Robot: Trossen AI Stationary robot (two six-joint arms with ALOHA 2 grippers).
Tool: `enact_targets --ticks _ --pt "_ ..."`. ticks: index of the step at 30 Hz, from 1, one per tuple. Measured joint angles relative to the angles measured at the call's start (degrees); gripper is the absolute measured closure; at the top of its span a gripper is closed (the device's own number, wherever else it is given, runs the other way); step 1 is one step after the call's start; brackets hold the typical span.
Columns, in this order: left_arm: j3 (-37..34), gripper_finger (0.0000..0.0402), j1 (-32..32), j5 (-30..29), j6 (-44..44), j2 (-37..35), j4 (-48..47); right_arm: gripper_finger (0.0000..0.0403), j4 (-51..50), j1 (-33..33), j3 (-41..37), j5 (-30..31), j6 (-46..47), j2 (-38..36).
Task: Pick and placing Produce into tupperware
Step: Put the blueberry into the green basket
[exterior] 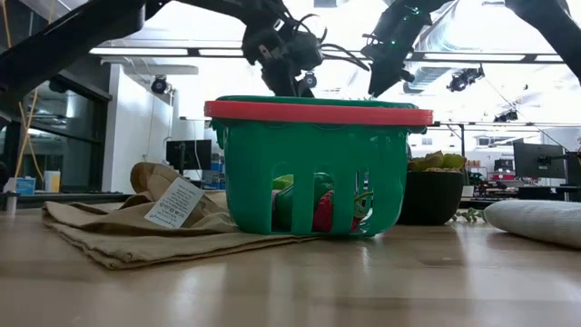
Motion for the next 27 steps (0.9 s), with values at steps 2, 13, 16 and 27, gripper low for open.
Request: enact_targets --ticks 2,13,16,27 --pt "0.0 0.0346 -0.71 0.28 -1.89 0.0 -0.78 0.0307 0.0 0.0 0.0 -0.59 0.0 0.0" --pt "0.0 0.0346 -6.54 0.38 -10.21 0.0 -1.75 0.0307 0.0 0.06 0.0 -3.13 -1.42 0.02" --pt "0.0 0.0346 -8.25 0.3 -12.6 0.0 -1.73 0.0307 0.0 0.11 0.0 -3.5 -1.51 0.02" --pt "-0.02 0.0346 -14.71 0.28 -16.44 0.0 -4.12 0.0307 -1.29 0.11 0.0 -4.4 -2.56 0.02"
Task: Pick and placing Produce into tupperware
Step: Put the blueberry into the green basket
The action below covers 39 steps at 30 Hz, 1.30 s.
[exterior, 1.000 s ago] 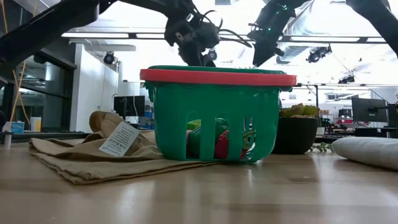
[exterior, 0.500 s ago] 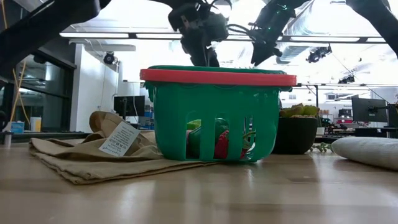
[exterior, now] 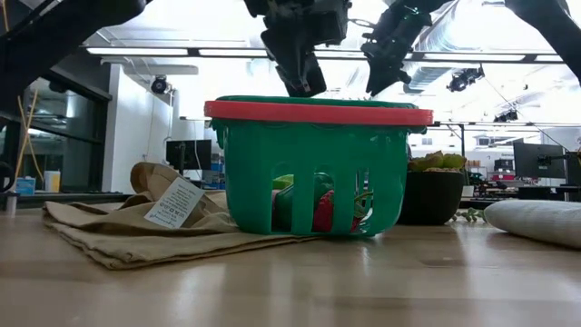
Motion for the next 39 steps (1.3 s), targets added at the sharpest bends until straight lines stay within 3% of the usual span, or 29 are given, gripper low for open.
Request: enact_targets --ticks 19,30,39 --pt "-0.04 0.0346 -8.71 -11.84 -16.01 0.0 0.03 0.0307 0.0 -0.13 0.0 -0.57 -0.44 0.0" --pt "-0.04 0.0346 -13.73 -12.55 -24.61 0.0 1.5 0.0307 0.33 0.02 0.0 -0.59 -0.44 0.0" --pt "-0.04 0.0346 -16.67 -19.56 -31.27 0.0 4.71 0.0307 0.44 0.02 0.0 -2.52 0.09 0.0"
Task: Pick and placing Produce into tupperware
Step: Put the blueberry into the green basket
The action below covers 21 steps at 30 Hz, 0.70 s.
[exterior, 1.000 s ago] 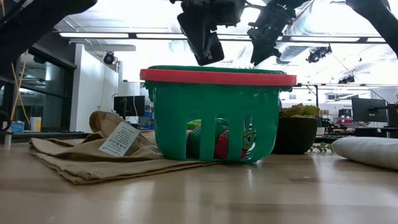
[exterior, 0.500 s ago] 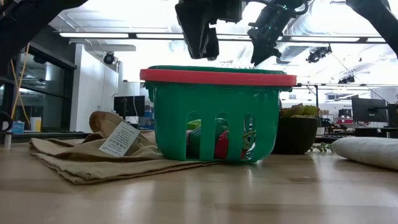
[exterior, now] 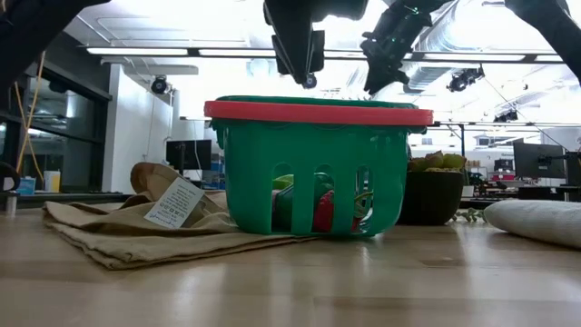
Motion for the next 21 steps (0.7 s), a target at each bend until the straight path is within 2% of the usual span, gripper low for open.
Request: enact_targets --ticks 8,21 --pt "-0.04 0.0346 -1.02 -1.97 -2.07 -1.32 -0.05 0.0307 -0.05 0.0 0.0 -1.35 0.08 0.0" --pt "-0.09 0.0346 2.41 -9.82 -3.51 -11.52 3.27 0.0307 -0.4 0.0 0.0 -1.54 0.1 0.01"
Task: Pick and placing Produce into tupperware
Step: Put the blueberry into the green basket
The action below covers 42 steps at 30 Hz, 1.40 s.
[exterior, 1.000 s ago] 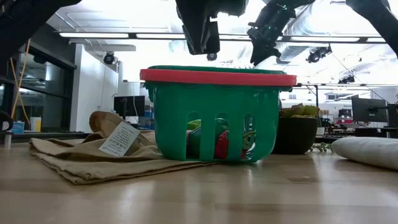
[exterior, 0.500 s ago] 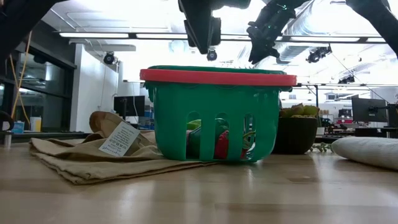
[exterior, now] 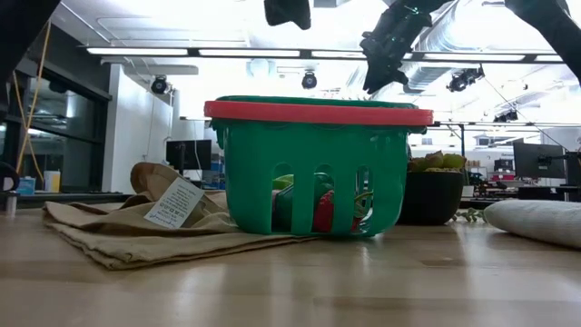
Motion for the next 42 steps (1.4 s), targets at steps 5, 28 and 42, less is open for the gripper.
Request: enact_targets --ticks 5,28,42 --pt "-0.08 0.0346 0.81 -3.02 0.09 -1.32 -1.42 0.0306 -0.1 0.0 0.0 0.02 0.01 0.02" --pt "-0.06 0.0346 3.8 -6.95 3.01 -11.27 -2.94 0.0306 0.96 0.0 0.0 0.26 0.92 0.02" --pt "-33.41 0.0346 4.19 2.99 1.35 -21.76 21.21 0.0306 1.08 0.01 0.0 0.26 0.9 0.02"
